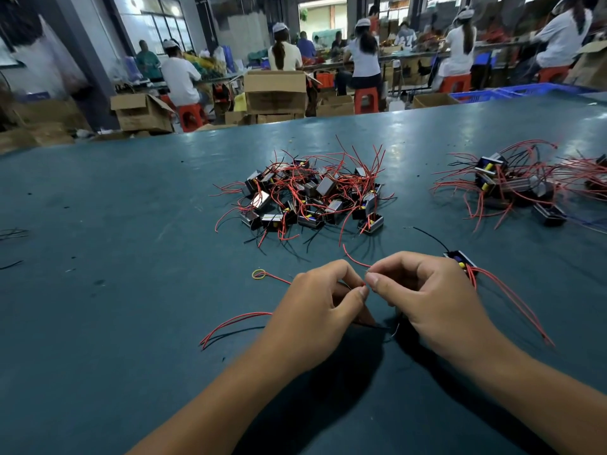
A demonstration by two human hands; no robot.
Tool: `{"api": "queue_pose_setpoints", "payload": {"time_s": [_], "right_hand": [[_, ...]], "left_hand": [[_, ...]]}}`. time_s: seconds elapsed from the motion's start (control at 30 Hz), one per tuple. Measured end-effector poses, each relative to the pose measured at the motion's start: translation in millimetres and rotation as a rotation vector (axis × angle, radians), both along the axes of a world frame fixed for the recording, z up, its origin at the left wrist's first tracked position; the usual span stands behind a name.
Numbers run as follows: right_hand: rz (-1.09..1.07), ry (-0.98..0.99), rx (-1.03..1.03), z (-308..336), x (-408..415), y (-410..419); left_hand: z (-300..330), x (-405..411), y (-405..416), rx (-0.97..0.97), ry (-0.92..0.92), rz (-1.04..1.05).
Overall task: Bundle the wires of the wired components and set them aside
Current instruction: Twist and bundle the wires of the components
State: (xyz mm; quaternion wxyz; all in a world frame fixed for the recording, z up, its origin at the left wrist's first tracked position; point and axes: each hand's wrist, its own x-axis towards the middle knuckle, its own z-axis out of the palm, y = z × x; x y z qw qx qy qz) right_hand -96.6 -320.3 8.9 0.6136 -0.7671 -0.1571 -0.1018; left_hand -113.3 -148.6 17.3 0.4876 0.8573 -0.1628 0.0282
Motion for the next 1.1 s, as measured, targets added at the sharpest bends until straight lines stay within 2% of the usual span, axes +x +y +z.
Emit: {"api": "queue_pose_setpoints", "payload": {"time_s": [0.2, 0.37, 0.6, 0.83, 1.03, 1.1], "right_hand": [[-0.006, -0.001, 0.001, 0, 1, 1], [0.018, 0.0, -0.055, 1, 1, -2], [0.053, -0.134, -0.242, 6, -5, -5], [0.076, -0.24, -0.347, 9, -8, -6], [0.108, -0.47, -0.499, 13, -10, -7], [0.118, -0.473, -0.474, 13, -10, -8]], "left_hand": [[2, -3, -2, 0.051, -0.033, 0.0], [16, -2, 9, 0.128, -0.315, 0.18], [17, 0, 9, 0.331, -0.365, 0.06], [19, 2, 11, 0.166, -0.09, -0.014], [23, 1, 5, -0.201, 0.355, 0.041], [25, 1, 7, -0.246, 0.377, 0.029]]}}
